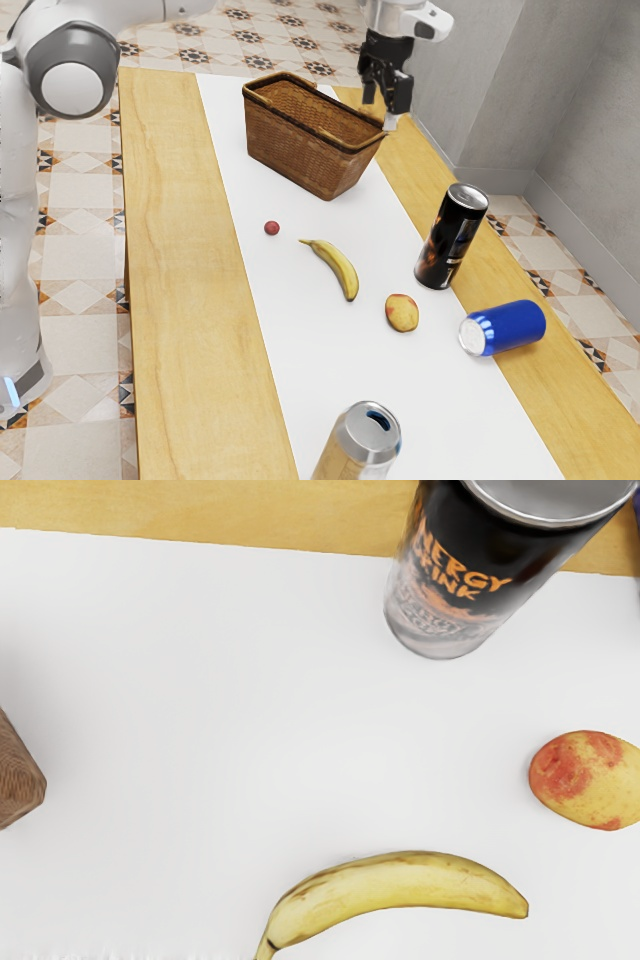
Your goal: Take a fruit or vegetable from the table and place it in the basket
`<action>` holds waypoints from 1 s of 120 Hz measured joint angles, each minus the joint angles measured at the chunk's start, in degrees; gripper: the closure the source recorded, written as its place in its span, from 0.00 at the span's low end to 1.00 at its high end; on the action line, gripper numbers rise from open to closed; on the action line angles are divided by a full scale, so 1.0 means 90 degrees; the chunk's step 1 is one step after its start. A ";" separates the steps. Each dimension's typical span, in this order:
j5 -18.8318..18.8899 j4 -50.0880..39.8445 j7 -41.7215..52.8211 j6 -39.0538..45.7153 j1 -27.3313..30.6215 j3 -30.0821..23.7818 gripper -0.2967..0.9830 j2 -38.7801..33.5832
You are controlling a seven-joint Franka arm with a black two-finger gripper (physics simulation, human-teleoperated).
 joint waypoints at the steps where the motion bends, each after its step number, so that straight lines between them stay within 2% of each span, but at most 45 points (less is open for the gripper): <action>1: -0.0004 0.0009 0.0002 -0.0008 0.0026 0.0006 0.23 0.0003; 30: -0.0061 0.0074 0.0066 -0.0144 -0.0001 0.0041 0.23 0.0020; 44: 0.0011 0.0908 0.0105 -0.0297 -0.0014 0.0012 0.23 -0.0140; 53: 0.0069 0.1478 0.0122 -0.0366 0.0059 -0.0364 0.23 -0.0188; 60: 0.0099 0.1604 0.0130 -0.0396 -0.0135 -0.0627 0.23 -0.0146; 70: 0.0128 0.1530 0.0142 -0.0422 -0.0428 -0.0719 0.23 0.0179; 100: 0.0158 0.1453 0.0171 -0.0274 -0.0227 -0.0714 0.23 0.1359; 120: 0.0126 0.1452 0.0193 -0.0191 -0.0219 -0.0720 0.23 0.1851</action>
